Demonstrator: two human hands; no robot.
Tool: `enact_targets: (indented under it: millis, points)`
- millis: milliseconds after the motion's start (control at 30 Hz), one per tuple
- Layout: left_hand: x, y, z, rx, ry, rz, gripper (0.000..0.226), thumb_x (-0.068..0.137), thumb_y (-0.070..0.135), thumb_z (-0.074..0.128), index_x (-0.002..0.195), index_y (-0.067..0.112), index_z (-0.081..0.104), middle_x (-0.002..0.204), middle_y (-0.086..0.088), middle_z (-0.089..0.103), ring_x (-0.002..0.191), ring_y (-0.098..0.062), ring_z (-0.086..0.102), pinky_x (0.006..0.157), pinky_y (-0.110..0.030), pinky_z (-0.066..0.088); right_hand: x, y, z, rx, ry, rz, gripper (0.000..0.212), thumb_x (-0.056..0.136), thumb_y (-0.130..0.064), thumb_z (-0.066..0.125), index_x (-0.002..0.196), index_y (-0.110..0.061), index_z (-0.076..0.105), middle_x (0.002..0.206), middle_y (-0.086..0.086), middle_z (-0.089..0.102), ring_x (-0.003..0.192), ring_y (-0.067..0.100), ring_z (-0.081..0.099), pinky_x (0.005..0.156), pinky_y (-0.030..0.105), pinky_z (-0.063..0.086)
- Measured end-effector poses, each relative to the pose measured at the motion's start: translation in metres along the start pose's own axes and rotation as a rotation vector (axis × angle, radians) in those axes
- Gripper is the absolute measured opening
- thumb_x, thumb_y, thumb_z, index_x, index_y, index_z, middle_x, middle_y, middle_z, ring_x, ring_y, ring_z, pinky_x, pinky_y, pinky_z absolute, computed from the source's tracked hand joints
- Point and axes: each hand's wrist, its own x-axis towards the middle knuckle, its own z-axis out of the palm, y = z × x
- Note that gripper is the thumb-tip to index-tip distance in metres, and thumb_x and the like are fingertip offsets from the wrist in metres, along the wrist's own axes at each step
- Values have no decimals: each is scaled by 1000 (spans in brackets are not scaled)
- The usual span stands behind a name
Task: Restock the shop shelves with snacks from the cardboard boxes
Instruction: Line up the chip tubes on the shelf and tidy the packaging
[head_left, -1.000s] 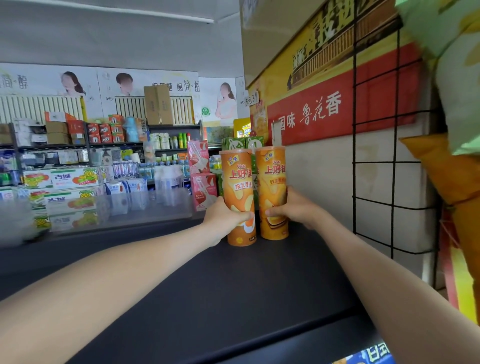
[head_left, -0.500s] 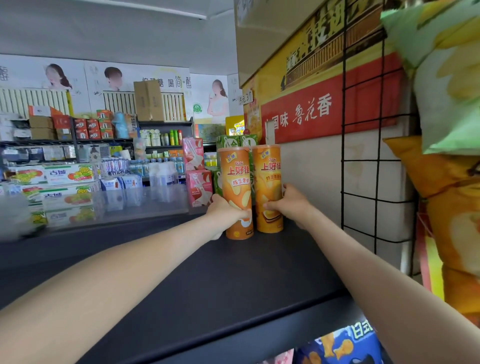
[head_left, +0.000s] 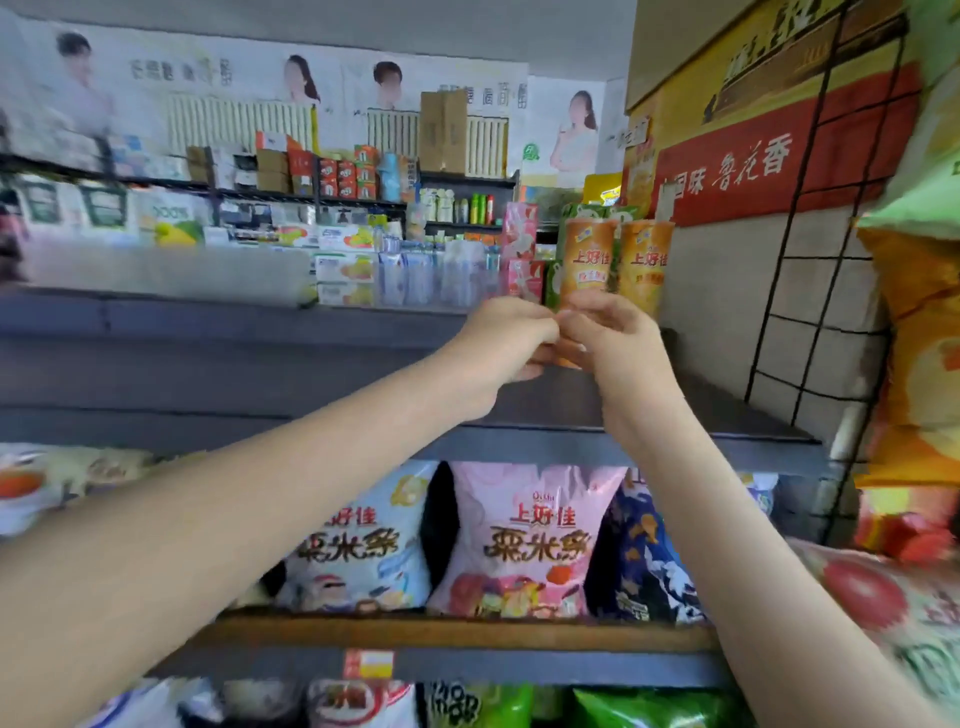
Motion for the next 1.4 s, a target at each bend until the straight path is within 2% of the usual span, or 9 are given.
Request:
enact_targets:
  millis: [267,433,633,733,833,933,1067,1233,1400]
  points:
    - [-180,-58,-61,-139,414,-149,16,94,3,52,88,16,59,86,-5,64,74,-15,63,68,-22,53,-151,31,68,-49,-376,18,23,88,2,60,85,-20,60,79,-4,62,68,2,57,70,17,47]
    - [-290,-141,-120,-95,626,-465,13,95,8,53,88,15,61,84,-7,65,76,-18,64,73,-26,55,-256,114,138,-131,-653,326,9,89,-7,63,90,-16,64,82,2,63,82,18,61,80,37,51]
    - [-423,-250,-206,-292,890,-879,20,102,11,41,83,14,50,77,-4,53,65,-14,50,61,-23,44,-375,199,225,-283,-909,661,5,89,-10,62,87,-11,66,80,4,62,82,20,57,73,34,47]
    - [-484,-275,-252,-303,1007,-960,25,102,12,39,79,16,48,74,-3,51,64,-13,48,60,-23,40,-422,214,279,-305,-1006,755,7,88,-11,63,83,-12,66,83,9,64,79,21,60,73,35,50]
    - [-542,-285,-309,-241,1087,-1022,20,100,9,45,82,16,51,76,-3,54,63,-13,53,46,-17,46,-461,223,344,-294,-1091,814,9,89,-8,62,95,-4,66,84,9,63,78,20,59,69,31,48]
    - [-595,-288,-372,-263,1224,-1067,7,96,8,53,99,6,59,83,-9,59,68,-17,56,54,-22,52,-495,230,411,-301,-1145,866,5,93,-8,59,89,-9,62,84,6,59,73,15,55,65,33,50]
    - [-642,-285,-453,-275,1316,-1101,28,98,6,49,126,-1,50,81,-8,56,67,-16,54,59,-26,47,-531,250,497,-298,-1154,961,3,94,-11,58,95,-12,61,102,7,61,88,17,61,78,31,52]
    - [-671,-287,-557,-308,1346,-1101,27,99,6,47,124,-3,52,89,-8,59,74,-16,57,66,-26,50,-552,275,591,-288,-1101,1029,25,94,-5,55,117,5,59,90,10,56,80,19,54,73,31,48]
    - [-677,-317,-659,-409,1366,-1066,30,100,6,45,127,-4,49,97,-13,60,105,-29,58,88,-34,47,-554,313,688,-308,-1084,1053,23,92,-11,61,114,-4,61,100,11,62,92,23,61,74,32,50]
